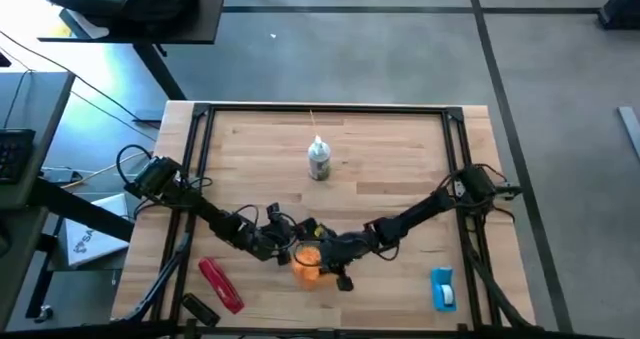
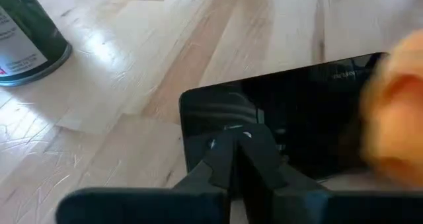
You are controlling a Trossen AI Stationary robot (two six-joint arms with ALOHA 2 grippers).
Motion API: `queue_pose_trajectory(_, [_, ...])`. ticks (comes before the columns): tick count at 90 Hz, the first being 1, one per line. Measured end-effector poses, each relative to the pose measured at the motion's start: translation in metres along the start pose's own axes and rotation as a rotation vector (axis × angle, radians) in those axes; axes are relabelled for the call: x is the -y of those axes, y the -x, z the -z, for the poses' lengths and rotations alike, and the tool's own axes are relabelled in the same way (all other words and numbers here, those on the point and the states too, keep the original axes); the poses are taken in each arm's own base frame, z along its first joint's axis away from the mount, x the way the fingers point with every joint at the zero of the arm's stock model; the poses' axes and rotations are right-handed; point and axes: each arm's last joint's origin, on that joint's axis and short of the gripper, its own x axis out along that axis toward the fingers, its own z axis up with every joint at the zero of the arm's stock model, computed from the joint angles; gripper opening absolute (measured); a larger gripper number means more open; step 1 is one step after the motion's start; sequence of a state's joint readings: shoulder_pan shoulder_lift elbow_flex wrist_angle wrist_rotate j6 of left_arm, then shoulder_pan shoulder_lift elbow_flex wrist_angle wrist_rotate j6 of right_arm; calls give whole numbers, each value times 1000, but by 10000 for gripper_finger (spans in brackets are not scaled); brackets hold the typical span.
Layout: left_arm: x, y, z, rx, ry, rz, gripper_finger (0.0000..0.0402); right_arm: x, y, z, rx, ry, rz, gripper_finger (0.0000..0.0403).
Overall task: Apply microfiber cloth
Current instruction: Wipe the front and back of the black cellphone using the orange microfiber cloth
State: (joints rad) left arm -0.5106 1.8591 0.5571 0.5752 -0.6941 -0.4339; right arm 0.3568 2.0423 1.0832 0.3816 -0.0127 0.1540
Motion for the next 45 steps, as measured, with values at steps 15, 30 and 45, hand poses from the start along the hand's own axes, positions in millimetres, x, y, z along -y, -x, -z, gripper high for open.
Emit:
queue_pose_trajectory(15, [0,0,0,2,2,1,0,35,0,-6,17,104,174,3])
queue_pose_trajectory(30, [0,0,0,5,3,-4,0,57,-9,5,-6,101,157,3])
queue_pose_trajectory(45, [0,0,-1,11,5,-11,0,52,-19,13,29,102,88,3])
